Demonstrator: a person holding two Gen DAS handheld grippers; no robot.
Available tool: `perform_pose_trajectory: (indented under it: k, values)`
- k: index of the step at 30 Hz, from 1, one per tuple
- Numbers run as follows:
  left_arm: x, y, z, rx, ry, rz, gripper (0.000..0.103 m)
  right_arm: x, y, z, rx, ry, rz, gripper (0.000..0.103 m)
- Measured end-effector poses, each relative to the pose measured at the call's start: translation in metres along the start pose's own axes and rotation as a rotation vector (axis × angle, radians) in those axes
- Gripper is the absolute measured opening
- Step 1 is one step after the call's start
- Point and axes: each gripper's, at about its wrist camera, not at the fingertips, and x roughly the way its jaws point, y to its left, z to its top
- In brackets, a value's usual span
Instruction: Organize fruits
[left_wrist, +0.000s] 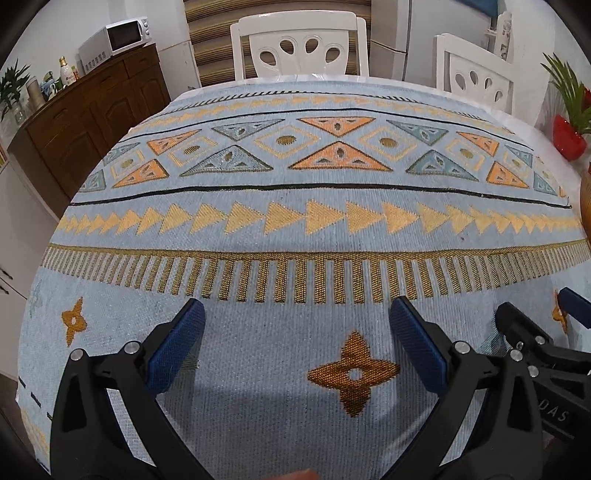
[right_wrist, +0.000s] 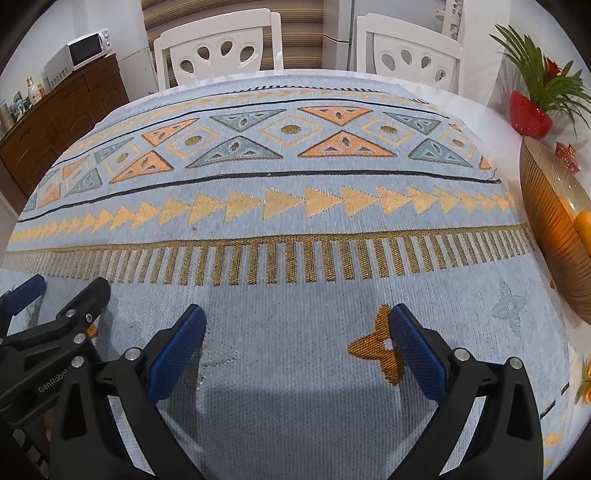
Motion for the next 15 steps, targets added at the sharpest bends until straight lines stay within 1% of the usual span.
perform_pose_trajectory:
  k: [3, 6, 15]
  values:
    - [0.0010, 0.0013, 0.0002, -0.013, 0.007, -0.013, 0.100, 0.0012, -0.0020, 0.0010, -0.021, 0.001, 0.025, 0.098]
    - [0.0013, 0.0012, 0.0003, -0.014, 0.009, -0.013, 0.100, -0.0008, -0.0037, -0.0059, -0.029, -0.058, 0.041, 0.098]
    - [0.0021, 0.0021, -0.0001, -0.017, 0.012, -0.030, 0.100, -0.0013, -0.0025, -0.0048, -0.034, -0.059, 0.035, 0.098]
